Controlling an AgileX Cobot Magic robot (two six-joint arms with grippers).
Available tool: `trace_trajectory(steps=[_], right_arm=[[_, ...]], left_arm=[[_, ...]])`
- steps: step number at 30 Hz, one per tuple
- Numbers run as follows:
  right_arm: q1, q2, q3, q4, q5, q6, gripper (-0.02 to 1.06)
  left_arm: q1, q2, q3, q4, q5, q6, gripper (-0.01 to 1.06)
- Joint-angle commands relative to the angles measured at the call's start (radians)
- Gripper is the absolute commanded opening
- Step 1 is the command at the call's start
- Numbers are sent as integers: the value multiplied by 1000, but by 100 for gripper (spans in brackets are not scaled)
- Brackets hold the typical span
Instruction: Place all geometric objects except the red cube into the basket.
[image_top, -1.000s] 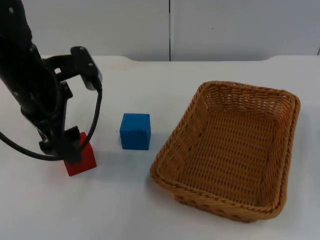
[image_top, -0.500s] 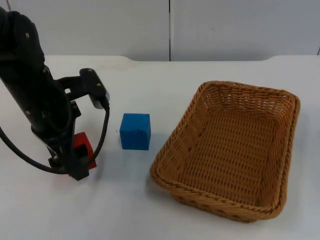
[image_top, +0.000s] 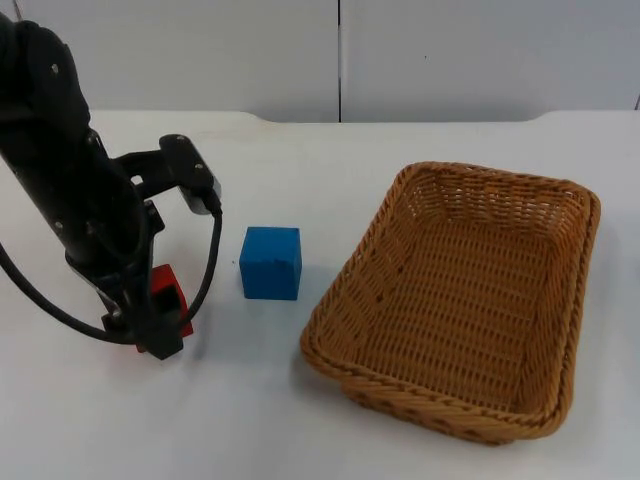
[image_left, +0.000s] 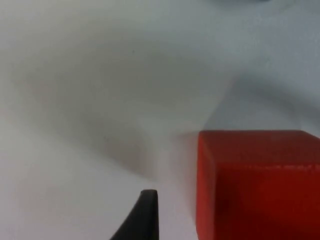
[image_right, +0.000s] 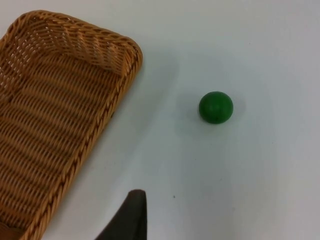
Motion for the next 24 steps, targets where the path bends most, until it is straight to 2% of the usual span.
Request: trace_trajectory(steps=[1, 17, 21, 24], right_arm=[[-4, -3, -7, -7, -6, -8, 105], [-4, -3, -7, -7, -6, -8, 105], [-4, -3, -7, -7, -6, -8, 105], [-4, -3, -7, -7, -6, -8, 105]], left_arm=[[-5, 0, -6, -15, 4, 4, 96], [-5, 0, -6, -15, 15, 4, 96], [-10, 0, -27, -15, 62, 4, 96], [-31, 0, -96, -4, 121, 4, 96]])
